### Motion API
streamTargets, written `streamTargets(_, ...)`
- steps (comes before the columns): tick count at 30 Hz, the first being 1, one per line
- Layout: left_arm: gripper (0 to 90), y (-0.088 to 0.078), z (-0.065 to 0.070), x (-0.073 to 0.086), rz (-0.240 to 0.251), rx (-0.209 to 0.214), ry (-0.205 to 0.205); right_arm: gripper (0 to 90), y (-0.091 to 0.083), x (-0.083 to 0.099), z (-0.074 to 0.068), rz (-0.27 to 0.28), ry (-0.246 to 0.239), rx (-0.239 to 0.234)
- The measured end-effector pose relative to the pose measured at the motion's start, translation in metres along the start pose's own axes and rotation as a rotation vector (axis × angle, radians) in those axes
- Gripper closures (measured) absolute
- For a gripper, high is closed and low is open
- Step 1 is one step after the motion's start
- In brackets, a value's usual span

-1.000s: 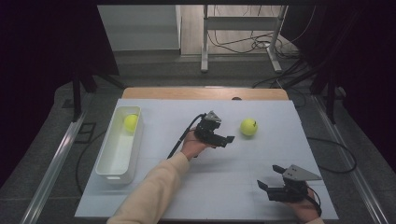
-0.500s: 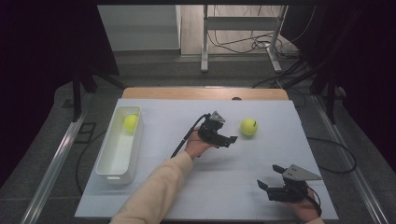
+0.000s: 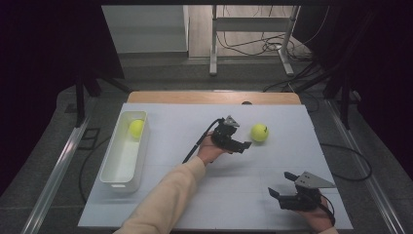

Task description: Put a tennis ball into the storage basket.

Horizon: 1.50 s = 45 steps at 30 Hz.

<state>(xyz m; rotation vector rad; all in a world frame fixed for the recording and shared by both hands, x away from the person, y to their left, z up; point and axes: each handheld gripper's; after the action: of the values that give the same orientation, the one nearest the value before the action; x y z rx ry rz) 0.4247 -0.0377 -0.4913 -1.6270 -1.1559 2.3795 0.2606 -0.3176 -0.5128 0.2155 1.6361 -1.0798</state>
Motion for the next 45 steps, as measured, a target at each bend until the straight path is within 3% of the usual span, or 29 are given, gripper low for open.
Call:
streamTargets(20,15.0,0.017,0.003,-0.013,0.004,-0.017,-0.007,15.2,0.0,0.001,0.001,0.001,-0.003,0.0)
streamTargets(45,15.0,0.04,-0.006,-0.019,-0.017,-0.03,-0.023,15.2,-0.001,0.002,0.001,0.0,-0.001,0.001)
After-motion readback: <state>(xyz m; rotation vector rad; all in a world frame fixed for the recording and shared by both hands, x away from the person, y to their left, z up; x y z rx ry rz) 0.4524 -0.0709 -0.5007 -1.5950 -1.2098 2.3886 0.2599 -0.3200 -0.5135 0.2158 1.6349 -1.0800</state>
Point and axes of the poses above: each handheld gripper's, and its own axes: y roughly forward along the jaws, x roughly out of its underside, z roughly to its right, and after that the axes turned 1 degree about x, right-handed
